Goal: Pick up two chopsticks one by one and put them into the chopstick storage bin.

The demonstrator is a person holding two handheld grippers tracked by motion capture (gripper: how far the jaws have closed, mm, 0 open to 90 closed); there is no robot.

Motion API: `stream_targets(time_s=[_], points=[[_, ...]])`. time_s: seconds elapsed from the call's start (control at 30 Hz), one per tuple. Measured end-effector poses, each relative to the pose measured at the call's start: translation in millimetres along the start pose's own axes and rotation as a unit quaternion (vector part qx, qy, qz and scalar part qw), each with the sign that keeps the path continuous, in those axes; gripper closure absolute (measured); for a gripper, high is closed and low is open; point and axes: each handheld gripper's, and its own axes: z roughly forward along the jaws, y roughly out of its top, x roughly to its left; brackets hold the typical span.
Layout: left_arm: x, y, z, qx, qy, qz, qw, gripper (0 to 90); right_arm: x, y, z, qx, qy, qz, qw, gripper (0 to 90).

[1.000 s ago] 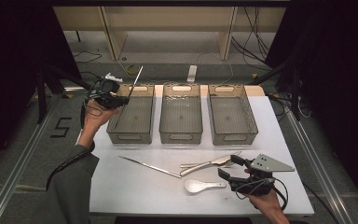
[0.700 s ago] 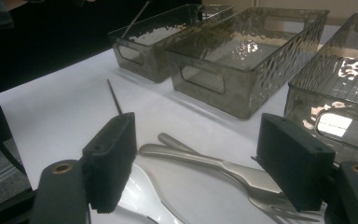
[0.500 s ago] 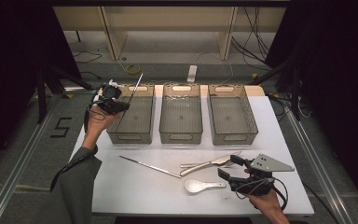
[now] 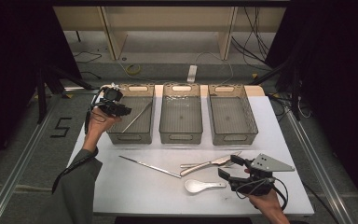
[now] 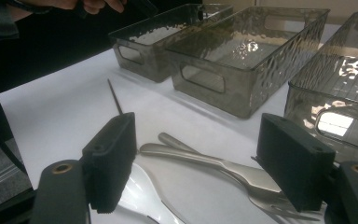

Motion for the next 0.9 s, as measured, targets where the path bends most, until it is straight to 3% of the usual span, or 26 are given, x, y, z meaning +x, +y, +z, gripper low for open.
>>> stream_targets(time_s=[0.07, 0.13, 0.23, 0.3, 0.4, 0.5, 0.57, 0.7, 0.73, 0.8, 0.9], points=[[-7.5, -2.9, -7.5, -0.012, -0.024, 0.016, 0.9995, 46.0, 0.4, 0.1, -0.2, 0.0, 0.0, -0.001, 1.0, 29.3], [-17.2, -8.5, -13.6, -0.018, -0.038, 0.033, 0.9986, 40.9, 0.8, 0.5, -0.5, -0.001, 0.0, -0.002, 1.0, 29.3], [-27.8, -17.0, -19.6, -0.017, -0.079, 0.047, 0.9956, 33.8, 0.6, -0.1, -0.1, 0.002, 0.0, -0.002, 1.0, 29.3], [-35.4, -18.6, -23.0, -0.003, -0.076, 0.065, 0.995, 30.3, 1.7, 0.9, 0.2, 0.0, 0.001, -0.003, 1.0, 29.3], [-46.5, -23.7, -28.6, 0.007, -0.106, 0.097, 0.9896, 29.5, 4.2, 1.1, -0.4, 0.002, 0.001, -0.01, 0.9999, 29.3], [-56.6, -26.6, -32.3, 0.021, -0.109, 0.123, 0.9861, 27.1, 4.0, 1.3, 0.0, 0.002, 0.003, -0.009, 1.0, 29.3], [-63.8, -28.6, -33.2, 0.03, -0.12, 0.138, 0.9827, 25.7, 4.1, 1.1, 0.1, 0.003, 0.004, -0.009, 0.9999, 29.3], [-81.8, -30.7, -35.2, 0.074, -0.132, 0.194, 0.9693, 23.6, 5.2, 1.4, -0.1, 0.003, 0.004, -0.011, 0.9999, 29.3], [-86.6, -31.8, -34.7, 0.078, -0.137, 0.196, 0.9678, 22.7, 5.1, 1.2, 0.1, 0.004, 0.004, -0.011, 0.9999, 29.3], [-92.7, -33.1, -34.0, 0.087, -0.146, 0.212, 0.9623, 21.9, 4.9, 1.2, 0.4, 0.004, 0.003, -0.011, 0.9999, 29.2], [-97.8, -36.6, -30.8, 0.097, -0.15, 0.218, 0.9595, 21.8, 5.0, 1.3, 0.1, 0.003, 0.002, -0.012, 0.9999, 29.3]])
